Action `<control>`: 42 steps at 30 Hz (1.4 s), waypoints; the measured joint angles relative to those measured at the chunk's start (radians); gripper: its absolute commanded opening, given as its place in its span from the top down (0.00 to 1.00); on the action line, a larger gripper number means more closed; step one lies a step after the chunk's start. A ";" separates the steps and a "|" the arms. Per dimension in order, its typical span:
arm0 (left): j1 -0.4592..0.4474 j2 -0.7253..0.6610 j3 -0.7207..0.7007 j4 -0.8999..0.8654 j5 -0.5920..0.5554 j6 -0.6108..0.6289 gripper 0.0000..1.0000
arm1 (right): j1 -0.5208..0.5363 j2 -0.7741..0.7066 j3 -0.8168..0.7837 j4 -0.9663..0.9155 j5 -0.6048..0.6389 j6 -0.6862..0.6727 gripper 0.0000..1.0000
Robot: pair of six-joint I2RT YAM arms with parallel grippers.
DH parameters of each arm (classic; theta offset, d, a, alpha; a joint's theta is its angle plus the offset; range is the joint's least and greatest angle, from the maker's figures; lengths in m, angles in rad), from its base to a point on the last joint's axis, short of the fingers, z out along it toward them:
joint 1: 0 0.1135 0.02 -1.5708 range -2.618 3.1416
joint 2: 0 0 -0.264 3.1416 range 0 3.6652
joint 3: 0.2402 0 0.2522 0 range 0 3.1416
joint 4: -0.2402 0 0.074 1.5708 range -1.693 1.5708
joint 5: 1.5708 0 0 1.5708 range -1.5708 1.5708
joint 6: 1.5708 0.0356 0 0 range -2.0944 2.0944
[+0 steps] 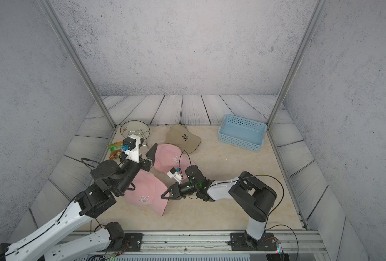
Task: Turn the baseball cap inside out
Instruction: Place the baseball cap at the center of the board.
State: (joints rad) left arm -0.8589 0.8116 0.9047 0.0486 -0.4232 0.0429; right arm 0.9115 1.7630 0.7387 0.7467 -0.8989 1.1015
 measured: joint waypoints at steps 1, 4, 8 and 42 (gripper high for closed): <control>0.000 0.001 0.000 0.000 0.000 0.000 0.35 | 0.000 0.001 -0.006 0.005 0.008 0.002 0.90; 0.002 0.003 -0.001 0.000 0.000 -0.002 0.35 | 0.000 0.000 -0.006 -0.019 0.036 -0.025 0.84; 0.006 0.005 -0.001 0.000 0.000 -0.003 0.35 | 0.000 0.000 -0.006 -0.104 0.076 -0.085 0.77; 0.052 0.008 -0.011 -0.014 -0.040 -0.010 0.35 | 0.000 -0.059 0.293 -1.035 0.779 -0.651 0.32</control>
State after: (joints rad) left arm -0.8066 0.8196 0.8932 0.0341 -0.4629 0.0326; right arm 0.9119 1.7039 1.0313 -0.2878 -0.1204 0.4507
